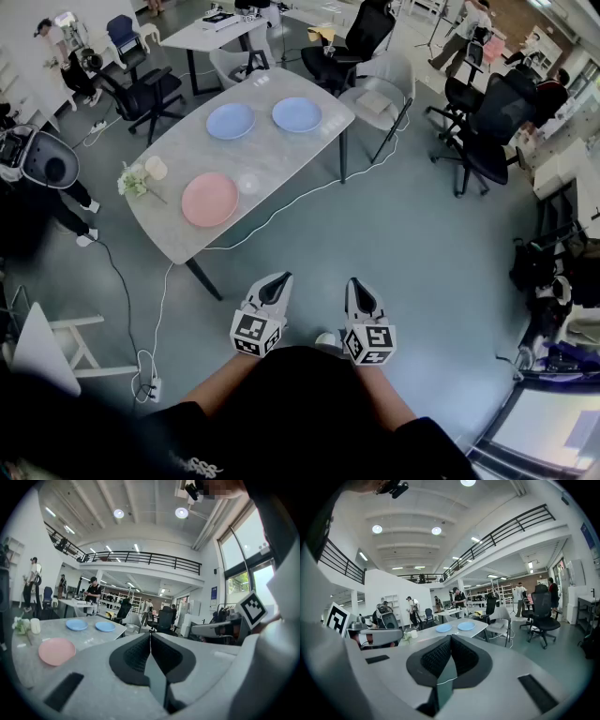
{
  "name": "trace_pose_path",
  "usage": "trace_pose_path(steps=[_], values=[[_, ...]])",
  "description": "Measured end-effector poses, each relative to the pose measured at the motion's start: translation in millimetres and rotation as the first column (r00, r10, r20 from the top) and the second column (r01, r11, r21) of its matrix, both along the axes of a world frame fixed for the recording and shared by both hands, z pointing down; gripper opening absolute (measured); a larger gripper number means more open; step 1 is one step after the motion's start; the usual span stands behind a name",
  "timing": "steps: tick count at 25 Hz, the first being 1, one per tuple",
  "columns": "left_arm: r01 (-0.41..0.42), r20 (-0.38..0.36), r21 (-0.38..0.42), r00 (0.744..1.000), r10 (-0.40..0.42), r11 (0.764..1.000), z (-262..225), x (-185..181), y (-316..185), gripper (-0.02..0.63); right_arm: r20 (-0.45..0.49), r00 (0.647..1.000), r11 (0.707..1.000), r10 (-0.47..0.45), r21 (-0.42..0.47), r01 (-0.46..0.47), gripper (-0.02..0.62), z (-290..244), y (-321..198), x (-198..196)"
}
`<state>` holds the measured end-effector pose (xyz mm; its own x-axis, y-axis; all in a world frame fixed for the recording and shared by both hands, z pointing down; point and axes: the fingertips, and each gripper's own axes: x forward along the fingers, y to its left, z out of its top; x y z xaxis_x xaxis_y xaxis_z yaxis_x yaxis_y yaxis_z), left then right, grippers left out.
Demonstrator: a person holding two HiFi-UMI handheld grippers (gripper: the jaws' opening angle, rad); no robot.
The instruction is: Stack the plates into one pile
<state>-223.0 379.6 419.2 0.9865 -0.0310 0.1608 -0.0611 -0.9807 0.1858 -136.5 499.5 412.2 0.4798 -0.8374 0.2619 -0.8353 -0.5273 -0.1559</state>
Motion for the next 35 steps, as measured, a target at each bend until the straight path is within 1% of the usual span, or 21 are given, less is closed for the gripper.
trace_pose_path(steps=[2, 4, 6, 8, 11, 13, 16, 20, 22, 24, 26, 28, 30, 35], values=[[-0.01, -0.019, 0.046, 1.0, 0.011, 0.999, -13, 11, 0, 0.018, -0.03, 0.999, 1.0, 0.022, 0.018, -0.021, 0.012, -9, 3, 15], [0.006, -0.019, 0.076, 1.0, -0.004, 0.997, -17, 18, -5, 0.018, -0.075, 0.996, 0.998, 0.053, 0.031, -0.05, 0.012, -17, 10, 33], [0.057, -0.006, 0.086, 0.998, -0.057, 0.995, -12, 20, -15, 0.018, -0.128, 0.987, 0.995, 0.101, 0.042, -0.096, 0.012, -25, 26, 57], [0.105, -0.005, 0.089, 0.995, -0.105, 0.991, -8, 21, -22, 0.018, -0.148, 0.98, 0.99, 0.133, 0.055, -0.126, 0.012, -32, 46, 84], [0.156, -0.022, 0.091, 0.988, -0.155, 0.984, -11, 32, -23, 0.018, -0.112, 0.985, 0.99, 0.13, 0.07, -0.122, 0.014, -32, 65, 119], [0.18, -0.026, 0.101, 0.984, -0.179, 0.978, -12, 43, -16, 0.018, -0.093, 0.988, 0.992, 0.121, 0.056, -0.116, 0.014, -24, 77, 134], [0.213, -0.028, 0.118, 0.977, -0.212, 0.97, -15, 58, -2, 0.018, -0.063, 0.994, 0.996, 0.093, 0.022, -0.091, 0.014, -7, 88, 143], [0.259, -0.015, 0.132, 0.966, -0.259, 0.957, -8, 67, 14, 0.018, -0.038, 0.998, 0.999, 0.05, 0.006, -0.05, 0.014, 15, 101, 153], [0.255, 0.013, 0.127, 0.966, -0.258, 0.959, 0, 75, 23, 0.018, -0.001, 0.998, 0.998, 0.06, 0.0, -0.06, 0.014, 27, 111, 163], [0.225, 0.044, 0.105, 0.972, -0.23, 0.969, 9, 84, 33, 0.018, 0.03, 0.996, 0.997, 0.081, 0.006, -0.081, 0.014, 32, 119, 170], [0.195, 0.069, 0.069, 0.978, -0.199, 0.978, 19, 98, 41, 0.018, 0.028, 0.995, 0.995, 0.095, 0.009, -0.095, 0.014, 35, 124, 178], [0.18, 0.078, 0.037, 0.98, -0.182, 0.983, 26, 117, 41, 0.018, 0.03, 0.994, 0.994, 0.105, 0.008, -0.105, 0.014, 40, 124, 191], [0.165, 0.077, 0.038, 0.983, -0.167, 0.986, 26, 138, 36, 0.018, 0.044, 0.992, 0.993, 0.117, 0.001, -0.118, 0.014, 47, 118, 205], [0.111, 0.066, 0.072, 0.991, -0.115, 0.991, 24, 193, 6, 0.018, 0.062, 0.987, 0.989, 0.147, -0.043, -0.145, 0.014, 63, 93, 241]])
